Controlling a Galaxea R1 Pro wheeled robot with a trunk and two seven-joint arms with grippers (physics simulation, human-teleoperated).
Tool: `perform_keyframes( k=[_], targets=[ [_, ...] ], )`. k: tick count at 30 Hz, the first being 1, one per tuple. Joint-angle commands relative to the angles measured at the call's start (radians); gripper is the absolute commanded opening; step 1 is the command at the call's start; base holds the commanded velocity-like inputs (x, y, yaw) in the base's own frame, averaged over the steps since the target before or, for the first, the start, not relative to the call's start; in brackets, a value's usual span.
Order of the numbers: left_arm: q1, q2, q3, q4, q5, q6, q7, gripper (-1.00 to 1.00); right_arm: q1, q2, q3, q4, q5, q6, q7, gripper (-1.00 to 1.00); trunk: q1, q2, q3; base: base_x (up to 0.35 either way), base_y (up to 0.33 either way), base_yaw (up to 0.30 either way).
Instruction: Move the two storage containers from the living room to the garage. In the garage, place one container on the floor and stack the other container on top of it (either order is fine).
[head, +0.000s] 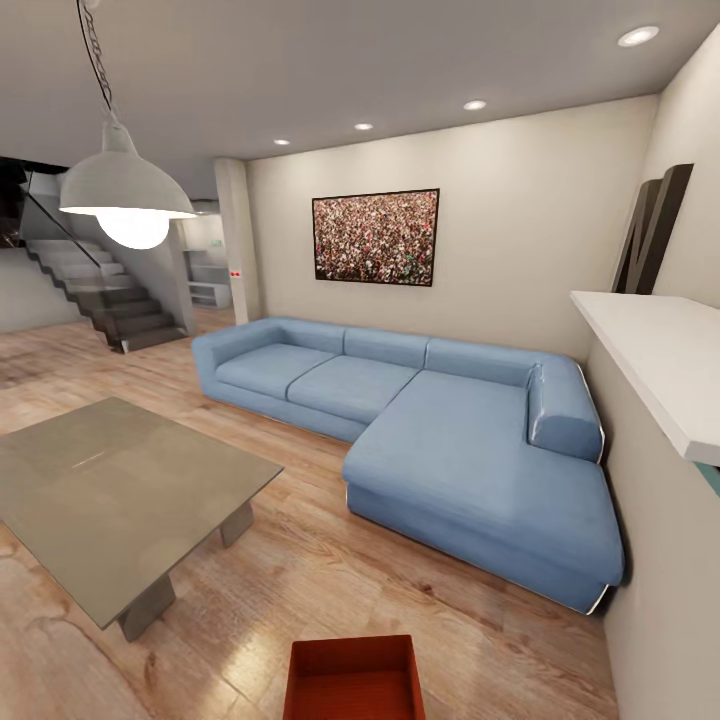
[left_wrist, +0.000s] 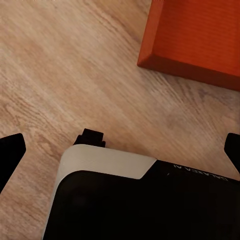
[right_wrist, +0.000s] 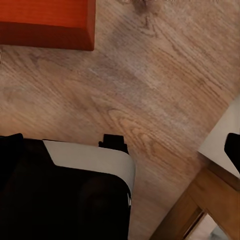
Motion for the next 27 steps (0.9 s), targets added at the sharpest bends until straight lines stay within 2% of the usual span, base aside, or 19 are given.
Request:
perform_keyframes(
  k=[1, 7, 27],
  targets=[
    [-0.001, 0.0, 0.008, 0.001, -0.001, -0.003, 0.002, 1.0, -0.001, 0.0, 0.008, 0.003, 0.006, -0.004, 0.0, 1.0, 0.0, -0.001, -0.001, 0.0, 0.0, 0.0],
    [-0.001, 0.0, 0.008, 0.001, -0.001, -0.004, 0.002, 1.0, -0.001, 0.013, 0.004, 0.004, 0.031, -0.003, 0.006, 1.0, 0.0, -0.001, -0.001, 0.0, 0.0, 0.002],
    [-0.001, 0.01, 0.0, -0.009, -0.018, -0.006, 0.002, 1.0, -0.001, 0.015, 0.003, 0.004, 0.034, 0.0, 0.004, 1.0, 0.0, -0.001, -0.029, 0.0, 0.0, 0.063]
  ],
)
